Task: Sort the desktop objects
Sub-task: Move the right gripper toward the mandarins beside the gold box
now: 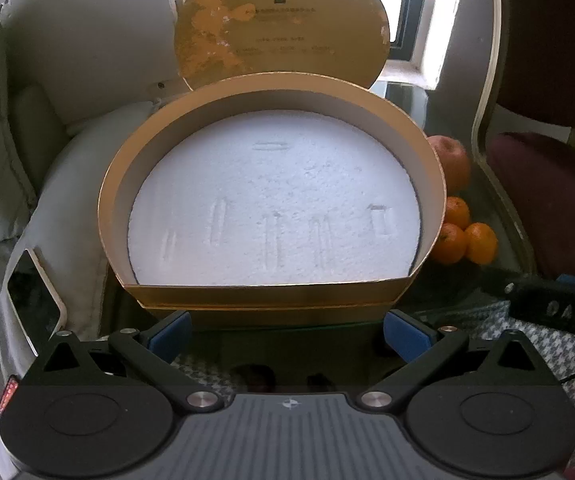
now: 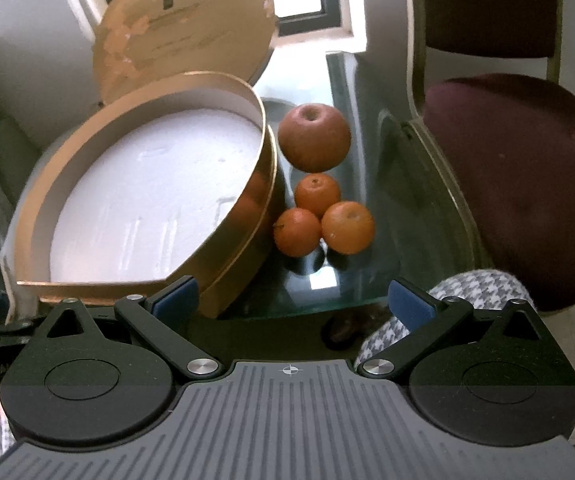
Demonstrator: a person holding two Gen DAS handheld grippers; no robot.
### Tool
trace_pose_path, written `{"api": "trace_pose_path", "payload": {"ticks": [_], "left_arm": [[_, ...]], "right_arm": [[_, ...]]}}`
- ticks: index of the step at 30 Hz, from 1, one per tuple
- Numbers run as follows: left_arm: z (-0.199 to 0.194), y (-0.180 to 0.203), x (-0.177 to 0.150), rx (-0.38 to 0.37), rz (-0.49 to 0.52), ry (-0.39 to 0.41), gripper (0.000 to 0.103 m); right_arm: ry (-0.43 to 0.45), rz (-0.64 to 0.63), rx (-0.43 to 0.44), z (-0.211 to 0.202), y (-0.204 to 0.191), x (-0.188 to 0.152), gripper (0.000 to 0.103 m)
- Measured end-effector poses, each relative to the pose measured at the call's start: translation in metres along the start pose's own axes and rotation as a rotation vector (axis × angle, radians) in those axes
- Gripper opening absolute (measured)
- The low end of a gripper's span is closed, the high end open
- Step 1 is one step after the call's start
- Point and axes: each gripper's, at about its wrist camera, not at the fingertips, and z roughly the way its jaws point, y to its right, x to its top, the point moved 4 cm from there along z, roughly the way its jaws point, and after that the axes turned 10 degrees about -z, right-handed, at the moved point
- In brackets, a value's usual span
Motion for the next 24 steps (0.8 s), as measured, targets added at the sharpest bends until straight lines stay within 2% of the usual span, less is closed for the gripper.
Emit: {"api": "trace_pose_path", "payload": {"ticks": [5,9,13,16,20,24], "left_arm": [[-0.002,-0.004,0.006,-0.013,-0.010,0.033,0.102],[-0.001,-0.006,0.009,-0.012,-0.012,0.049,0.102],[0.004,-0.005,0.007,-0.003,-0.016,0.029,0.102],[0.005,-0.001,0.007,-0.025,-0.011,0.021,0.102],[0.006,0.004,0.008,-0.006,0.017,0.025,0.102],[0.007,0.003,0.009,-0.022,0.011,0.025,0.101]], "right_arm": [[0.044,0.042,-0.003,0.000,0.015,0.004,0.103],[0.063,0.142,0.074,0.004,0.030,0.009,0.103],[0.071,0.166,0.109,0.010,0.035,0.011,0.103],[0.068,0.138,0.099,0.016,0.033,0.010,0.103],[0.064,0.072,0.045,0.023,0.031,0.011,0.103],[0.073,0.069,0.007,0.026,0.036,0.013,0.103]]}}
